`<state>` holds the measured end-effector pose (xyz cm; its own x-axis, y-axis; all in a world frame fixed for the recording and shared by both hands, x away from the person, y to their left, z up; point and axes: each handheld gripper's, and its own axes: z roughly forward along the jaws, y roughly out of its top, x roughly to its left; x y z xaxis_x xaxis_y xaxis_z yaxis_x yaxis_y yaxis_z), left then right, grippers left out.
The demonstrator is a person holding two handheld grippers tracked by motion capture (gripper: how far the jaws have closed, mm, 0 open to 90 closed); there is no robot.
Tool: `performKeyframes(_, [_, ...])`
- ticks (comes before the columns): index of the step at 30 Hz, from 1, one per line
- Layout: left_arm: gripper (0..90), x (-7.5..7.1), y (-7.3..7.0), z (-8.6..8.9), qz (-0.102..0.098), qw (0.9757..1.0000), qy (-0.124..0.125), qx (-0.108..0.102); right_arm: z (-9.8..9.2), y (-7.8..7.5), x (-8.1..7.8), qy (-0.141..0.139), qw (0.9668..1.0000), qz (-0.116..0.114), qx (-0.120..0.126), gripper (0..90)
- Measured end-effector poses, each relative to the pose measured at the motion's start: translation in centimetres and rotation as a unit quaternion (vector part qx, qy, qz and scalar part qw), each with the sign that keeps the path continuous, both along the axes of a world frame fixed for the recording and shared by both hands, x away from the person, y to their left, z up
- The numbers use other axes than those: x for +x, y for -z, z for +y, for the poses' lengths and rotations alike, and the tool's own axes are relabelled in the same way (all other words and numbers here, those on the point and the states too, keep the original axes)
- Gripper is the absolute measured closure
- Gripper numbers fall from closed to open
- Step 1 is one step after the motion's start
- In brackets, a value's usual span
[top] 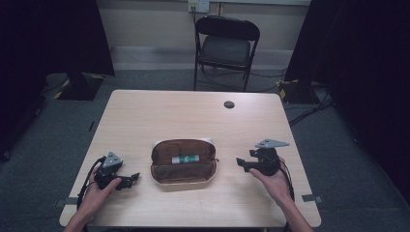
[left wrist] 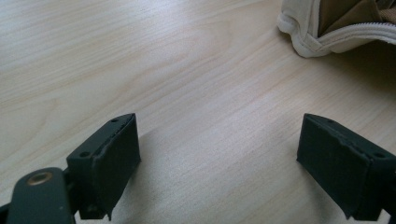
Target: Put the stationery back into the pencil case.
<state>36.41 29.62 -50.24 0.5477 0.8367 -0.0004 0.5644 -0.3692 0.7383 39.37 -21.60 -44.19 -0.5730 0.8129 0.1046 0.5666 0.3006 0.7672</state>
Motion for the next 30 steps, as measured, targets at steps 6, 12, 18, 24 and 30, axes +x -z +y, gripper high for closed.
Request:
performKeyframes(6, [12.5, 0.0, 0.0, 0.0, 0.0, 1.0, 0.0, 0.0, -2.8, 0.9, 0.2, 0.032, 0.9994, 0.003, -0.009, 21.3])
performKeyframes(12, [12.5, 0.0, 0.0, 0.0, 0.0, 1.0, 0.0, 0.0, -5.3, 2.6, 0.4, 0.066, 0.9973, 0.018, -0.026, 17.9])
performKeyframes(18, [12.5, 0.0, 0.0, 0.0, 0.0, 1.0, 0.0, 0.0, -7.1, 4.3, 0.9, 0.107, 0.9919, 0.03, -0.061, 17.4])
performKeyframes(24, [12.5, 0.0, 0.0, 0.0, 0.0, 1.0, 0.0, 0.0, -7.9, 5.5, 0.7, 0.123, 0.9898, 0.008, -0.071, 14.2])
performKeyframes(30, [12.5, 0.0, 0.0, 0.0, 0.001, 1.0, 0.001, 0.003, -7.9, 5.8, 0.4, 0.132, 0.9889, -0.005, -0.068, 13.8])
